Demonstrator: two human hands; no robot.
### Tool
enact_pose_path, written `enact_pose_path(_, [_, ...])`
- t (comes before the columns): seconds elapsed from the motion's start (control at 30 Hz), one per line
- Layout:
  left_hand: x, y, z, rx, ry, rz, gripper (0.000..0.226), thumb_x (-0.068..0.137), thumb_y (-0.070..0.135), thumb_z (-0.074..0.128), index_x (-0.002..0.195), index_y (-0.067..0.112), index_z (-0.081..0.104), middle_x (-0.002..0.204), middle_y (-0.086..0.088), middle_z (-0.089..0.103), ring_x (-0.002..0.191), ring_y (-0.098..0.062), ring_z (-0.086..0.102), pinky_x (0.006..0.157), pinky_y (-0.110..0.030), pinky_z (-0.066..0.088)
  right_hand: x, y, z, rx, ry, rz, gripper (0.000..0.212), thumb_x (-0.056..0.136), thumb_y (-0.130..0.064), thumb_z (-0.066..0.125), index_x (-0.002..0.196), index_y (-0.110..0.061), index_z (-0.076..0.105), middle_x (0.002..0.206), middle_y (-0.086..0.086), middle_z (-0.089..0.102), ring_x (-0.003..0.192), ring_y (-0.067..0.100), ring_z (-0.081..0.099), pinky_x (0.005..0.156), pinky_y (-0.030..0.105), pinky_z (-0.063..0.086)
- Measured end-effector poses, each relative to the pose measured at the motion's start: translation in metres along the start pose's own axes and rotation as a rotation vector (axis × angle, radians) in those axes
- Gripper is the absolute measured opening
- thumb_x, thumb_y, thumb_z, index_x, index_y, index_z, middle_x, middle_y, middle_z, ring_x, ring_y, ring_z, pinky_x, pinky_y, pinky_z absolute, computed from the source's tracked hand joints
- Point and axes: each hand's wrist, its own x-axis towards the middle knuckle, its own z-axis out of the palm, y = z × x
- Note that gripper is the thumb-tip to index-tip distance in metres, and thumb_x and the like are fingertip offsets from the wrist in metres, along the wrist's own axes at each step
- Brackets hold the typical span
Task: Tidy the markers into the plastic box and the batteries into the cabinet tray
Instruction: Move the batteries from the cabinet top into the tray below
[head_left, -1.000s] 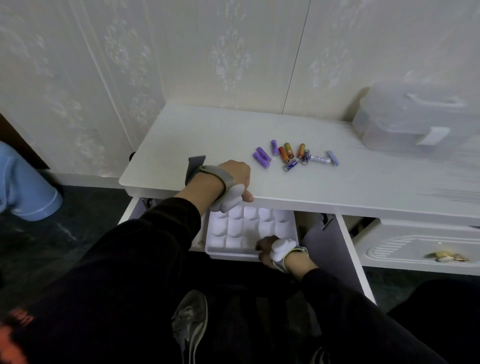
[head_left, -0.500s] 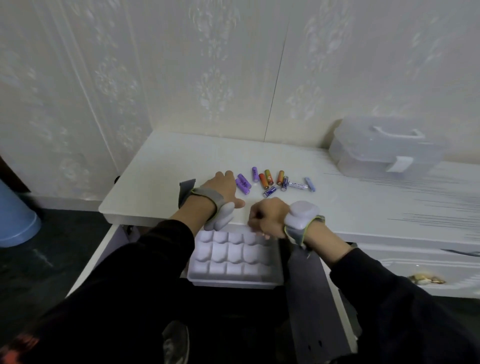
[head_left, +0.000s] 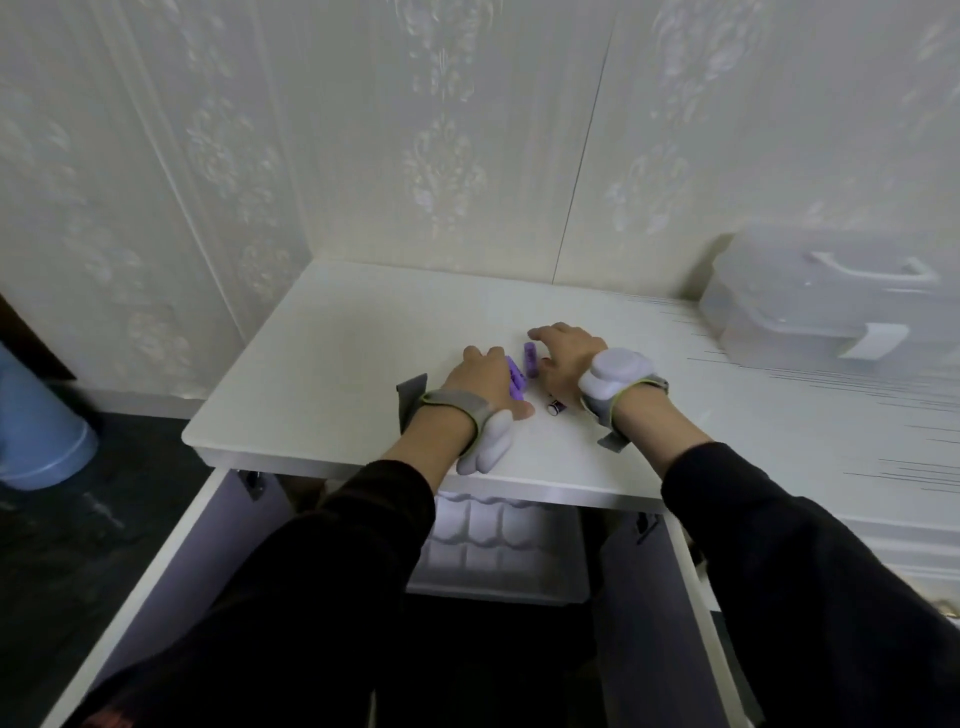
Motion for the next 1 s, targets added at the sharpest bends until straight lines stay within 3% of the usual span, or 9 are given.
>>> enact_pose_path(0.07, [0.004, 0.000, -0.002, 0.012, -0.005, 0.002, 0.059, 0.078, 0.035, 0.070, 0.123, 0.005, 0.046, 0.126, -0.018, 0.049, 0.109, -0.034, 0.055, 0.076, -0.029, 0.036, 0.008, -0.002, 0.004, -0.041, -0.054, -0.014, 0.043, 0.088, -0.020, 0.047, 0.130, -0.017, 0.051, 0.131, 0.005, 0.055, 0.119, 0.027, 0.053, 0.101, 0.031, 0.031])
enact_pose_path(0.23, [0.014, -0.002, -0.007, -0.006, -0.033, 0.026, 0.045, 0.080, 0.030, 0.068, 0.115, 0.005, 0.055, 0.118, -0.015, 0.063, 0.100, -0.031, 0.059, 0.072, -0.026, 0.036, 0.024, -0.004, 0.014, -0.165, -0.024, -0.021, 0.020, 0.086, -0.024, 0.042, 0.101, -0.020, 0.056, 0.095, -0.001, 0.062, 0.107, 0.024, 0.058, 0.117, 0.050, -0.003])
enact_pose_path(0.37, [0.016, -0.003, -0.008, -0.022, -0.025, 0.035, 0.048, 0.079, 0.031, 0.069, 0.117, 0.005, 0.054, 0.117, -0.015, 0.063, 0.104, -0.032, 0.060, 0.072, -0.026, 0.036, 0.022, -0.008, 0.010, -0.188, -0.013, -0.031, 0.039, 0.093, -0.024, 0.037, 0.129, -0.028, 0.050, 0.114, -0.007, 0.067, 0.124, 0.019, 0.046, 0.116, 0.051, -0.009])
enact_pose_path(0.47, [0.014, -0.002, -0.008, -0.010, -0.034, 0.041, 0.046, 0.078, 0.028, 0.070, 0.114, 0.004, 0.055, 0.108, -0.015, 0.065, 0.098, -0.033, 0.060, 0.069, -0.027, 0.036, 0.015, -0.011, 0.005, -0.193, -0.005, -0.056, 0.039, 0.093, -0.023, 0.037, 0.128, -0.032, 0.053, 0.118, -0.008, 0.065, 0.126, 0.019, 0.043, 0.116, 0.047, 0.004])
enact_pose_path(0.57, [0.013, -0.008, -0.013, -0.015, -0.057, 0.013, 0.051, 0.074, 0.023, 0.075, 0.118, 0.002, 0.058, 0.093, -0.009, 0.056, 0.083, -0.024, 0.053, 0.071, -0.026, 0.038, 0.008, -0.018, 0.005, -0.155, 0.001, -0.085, 0.034, 0.090, -0.027, 0.038, 0.114, -0.034, 0.060, 0.116, -0.002, 0.064, 0.117, 0.023, 0.047, 0.098, 0.035, 0.026])
enact_pose_path(0.67, [0.014, -0.017, -0.019, -0.008, -0.068, -0.012, 0.047, 0.075, 0.018, 0.074, 0.119, 0.009, 0.057, 0.104, -0.011, 0.057, 0.088, -0.019, 0.047, 0.076, -0.025, 0.038, 0.003, -0.030, 0.011, -0.127, 0.015, -0.098, 0.031, 0.090, -0.034, 0.042, 0.115, -0.028, 0.061, 0.121, 0.002, 0.060, 0.114, 0.026, 0.050, 0.082, 0.032, 0.023])
enact_pose_path(0.77, [0.008, -0.027, -0.024, 0.033, -0.054, -0.051, 0.053, 0.079, 0.014, 0.066, 0.128, 0.001, 0.050, 0.127, -0.016, 0.060, 0.096, -0.026, 0.056, 0.078, -0.026, 0.039, -0.004, -0.041, 0.024, -0.117, 0.015, -0.064, 0.043, 0.092, -0.044, 0.042, 0.128, -0.023, 0.050, 0.128, 0.006, 0.050, 0.120, 0.029, 0.047, 0.090, 0.036, 0.030])
enact_pose_path(0.83, [0.002, -0.034, -0.029, 0.054, -0.062, -0.068, 0.058, 0.077, 0.013, 0.068, 0.130, 0.000, 0.049, 0.127, -0.017, 0.061, 0.106, -0.030, 0.060, 0.080, -0.028, 0.043, -0.007, -0.050, 0.032, -0.111, 0.025, -0.075, 0.047, 0.094, -0.044, 0.041, 0.134, -0.020, 0.046, 0.132, 0.011, 0.045, 0.124, 0.030, 0.044, 0.098, 0.038, 0.032])
enact_pose_path(1.0, [-0.013, -0.052, -0.041, 0.112, -0.101, -0.078, 0.059, 0.076, 0.021, 0.073, 0.127, 0.003, 0.050, 0.125, -0.016, 0.059, 0.113, -0.031, 0.058, 0.085, -0.031, 0.045, -0.011, -0.071, 0.047, -0.187, 0.045, -0.128, 0.039, 0.100, -0.028, 0.030, 0.132, -0.010, 0.046, 0.136, 0.019, 0.037, 0.123, 0.031, 0.041, 0.094, 0.038, 0.038])
